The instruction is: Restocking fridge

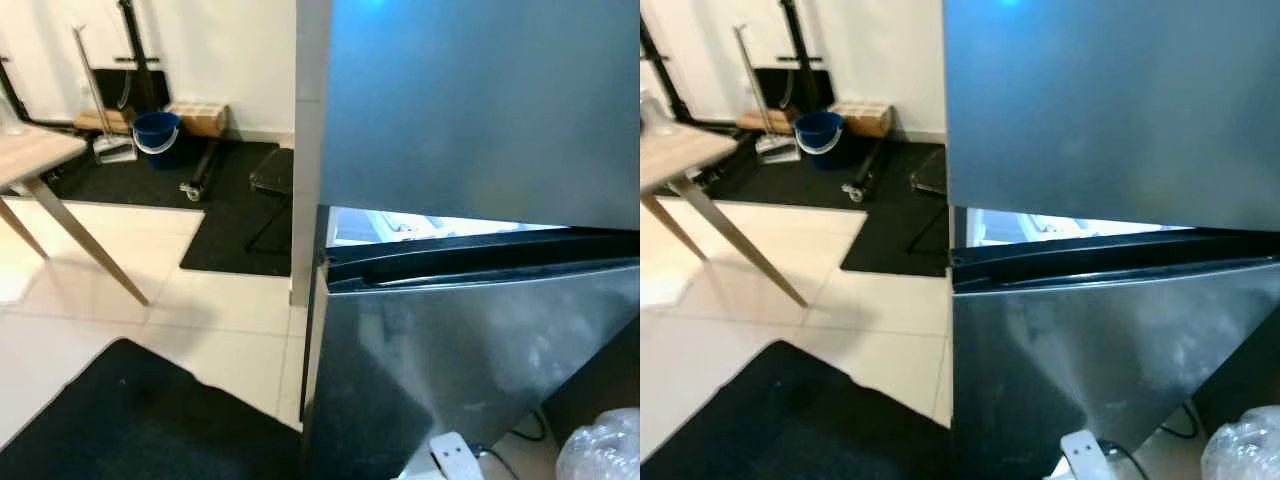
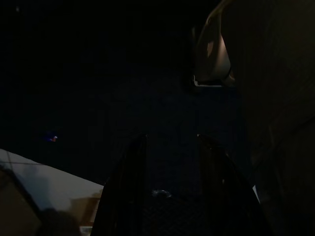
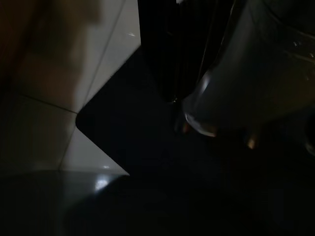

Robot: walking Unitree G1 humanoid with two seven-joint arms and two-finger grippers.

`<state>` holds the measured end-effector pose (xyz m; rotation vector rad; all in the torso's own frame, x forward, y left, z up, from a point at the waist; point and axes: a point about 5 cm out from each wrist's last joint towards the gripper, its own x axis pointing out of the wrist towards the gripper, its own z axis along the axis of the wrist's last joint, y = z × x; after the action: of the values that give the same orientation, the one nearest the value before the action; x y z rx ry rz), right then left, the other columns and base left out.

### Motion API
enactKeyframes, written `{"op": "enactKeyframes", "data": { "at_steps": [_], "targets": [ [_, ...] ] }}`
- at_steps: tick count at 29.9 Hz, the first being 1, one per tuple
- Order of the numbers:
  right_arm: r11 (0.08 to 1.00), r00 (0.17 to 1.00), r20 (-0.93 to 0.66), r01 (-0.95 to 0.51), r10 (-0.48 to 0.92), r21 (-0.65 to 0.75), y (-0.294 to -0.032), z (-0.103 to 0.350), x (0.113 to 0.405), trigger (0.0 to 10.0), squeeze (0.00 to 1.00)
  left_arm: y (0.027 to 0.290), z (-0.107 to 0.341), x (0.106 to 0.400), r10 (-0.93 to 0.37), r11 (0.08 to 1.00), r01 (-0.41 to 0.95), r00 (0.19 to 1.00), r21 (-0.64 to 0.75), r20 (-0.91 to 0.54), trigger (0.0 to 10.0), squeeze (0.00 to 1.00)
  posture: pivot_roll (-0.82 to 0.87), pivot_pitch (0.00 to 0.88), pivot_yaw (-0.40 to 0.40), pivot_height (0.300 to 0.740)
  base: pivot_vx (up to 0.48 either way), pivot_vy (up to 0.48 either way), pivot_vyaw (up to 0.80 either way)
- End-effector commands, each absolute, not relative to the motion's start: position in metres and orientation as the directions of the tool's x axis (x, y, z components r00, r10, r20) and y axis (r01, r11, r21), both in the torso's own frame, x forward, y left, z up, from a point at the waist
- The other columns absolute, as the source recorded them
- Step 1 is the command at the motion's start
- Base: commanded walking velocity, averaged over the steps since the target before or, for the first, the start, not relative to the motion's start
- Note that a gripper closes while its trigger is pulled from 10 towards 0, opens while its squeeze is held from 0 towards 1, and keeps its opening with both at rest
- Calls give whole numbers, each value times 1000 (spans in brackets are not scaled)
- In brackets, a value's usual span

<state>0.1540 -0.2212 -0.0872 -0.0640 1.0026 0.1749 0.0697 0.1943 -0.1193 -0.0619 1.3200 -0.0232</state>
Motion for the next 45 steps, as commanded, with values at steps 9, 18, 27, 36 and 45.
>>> {"op": "enactKeyframes", "data": {
  "at_steps": [9,18,27,36,45],
  "targets": [
    [925,757,-599,-17,259,378,-236,-56,194,10000,0,186,-121,68,-83,996,-1,240,-86,-967,10000,0,-55,0,-7,740,0,0,0],
    [803,851,-283,-236,443,547,-237,-15,235,10000,0,185,-121,67,-91,996,9,235,-92,-968,10000,0,-60,0,-6,740,0,0,0],
    [770,843,-150,-380,516,512,-221,10,265,10000,0,184,-121,65,-95,995,11,230,-95,-968,10000,0,-56,0,-2,740,0,0,0],
    [775,844,-67,-453,532,441,-204,37,296,10000,0,186,-121,62,-92,996,14,223,-91,-970,10000,0,-52,0,0,740,0,0,0],
    [781,848,-33,-471,529,411,-192,47,308,10000,0,187,-122,60,-92,996,12,221,-92,-971,10000,0,-44,0,-4,740,0,0,0]
  ]
}}
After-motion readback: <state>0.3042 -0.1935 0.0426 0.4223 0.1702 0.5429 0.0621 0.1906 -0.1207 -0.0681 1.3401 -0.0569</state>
